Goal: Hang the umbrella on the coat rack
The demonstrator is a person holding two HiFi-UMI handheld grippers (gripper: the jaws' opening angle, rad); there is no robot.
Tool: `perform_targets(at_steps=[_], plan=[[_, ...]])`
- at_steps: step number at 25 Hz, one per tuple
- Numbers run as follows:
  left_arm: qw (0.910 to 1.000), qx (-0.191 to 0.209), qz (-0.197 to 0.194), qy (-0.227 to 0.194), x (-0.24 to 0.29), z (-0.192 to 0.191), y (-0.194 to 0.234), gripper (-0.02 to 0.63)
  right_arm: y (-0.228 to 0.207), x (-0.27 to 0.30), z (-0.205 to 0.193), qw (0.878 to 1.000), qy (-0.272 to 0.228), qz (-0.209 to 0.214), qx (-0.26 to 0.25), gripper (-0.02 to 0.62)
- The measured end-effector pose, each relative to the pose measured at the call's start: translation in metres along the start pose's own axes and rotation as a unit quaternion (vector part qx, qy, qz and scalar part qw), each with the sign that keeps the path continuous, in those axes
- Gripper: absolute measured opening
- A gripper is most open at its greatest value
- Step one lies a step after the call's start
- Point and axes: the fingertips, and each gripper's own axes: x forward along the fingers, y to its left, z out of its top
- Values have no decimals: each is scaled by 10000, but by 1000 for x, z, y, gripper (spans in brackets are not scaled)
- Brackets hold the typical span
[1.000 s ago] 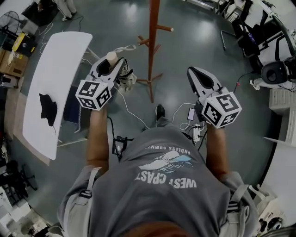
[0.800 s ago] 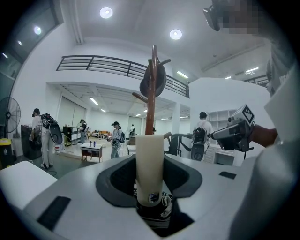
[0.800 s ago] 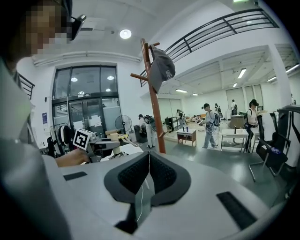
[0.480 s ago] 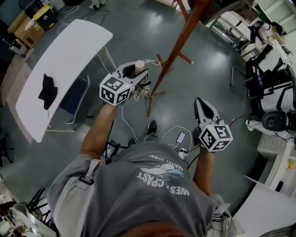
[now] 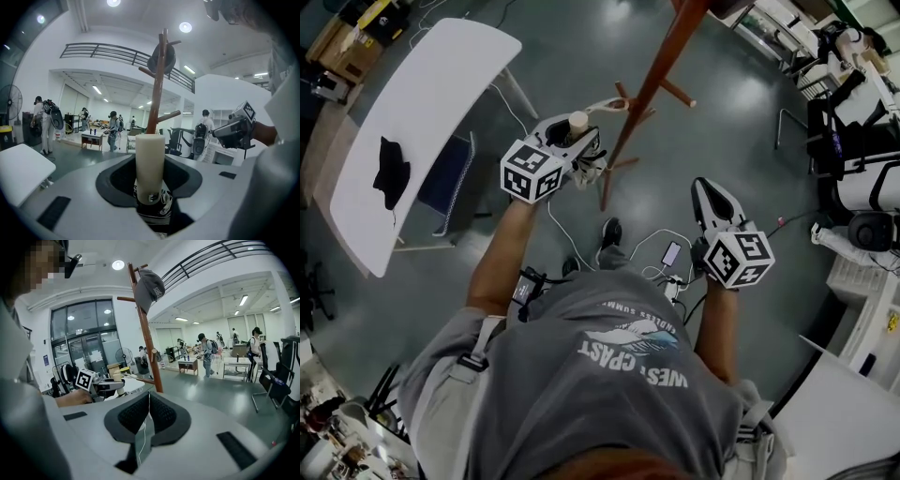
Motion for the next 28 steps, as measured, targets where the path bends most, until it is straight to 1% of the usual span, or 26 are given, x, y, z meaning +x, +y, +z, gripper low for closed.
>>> perform_targets(at_steps=[3, 11, 22, 28], plan=[[9999, -116, 22, 77, 2, -13, 1, 166, 1, 6, -3, 10000, 70, 59, 9, 29], [9993, -247, 79, 260, 9, -40, 7, 166, 3, 17, -8, 9996, 218, 150, 0, 29], [9973, -343, -149, 626, 33, -71, 2, 166, -1, 23, -17, 9994, 329, 124, 79, 29], [9955, -316, -235, 857, 50, -87, 0, 166, -9, 25, -23, 9991, 392, 69, 153, 29]])
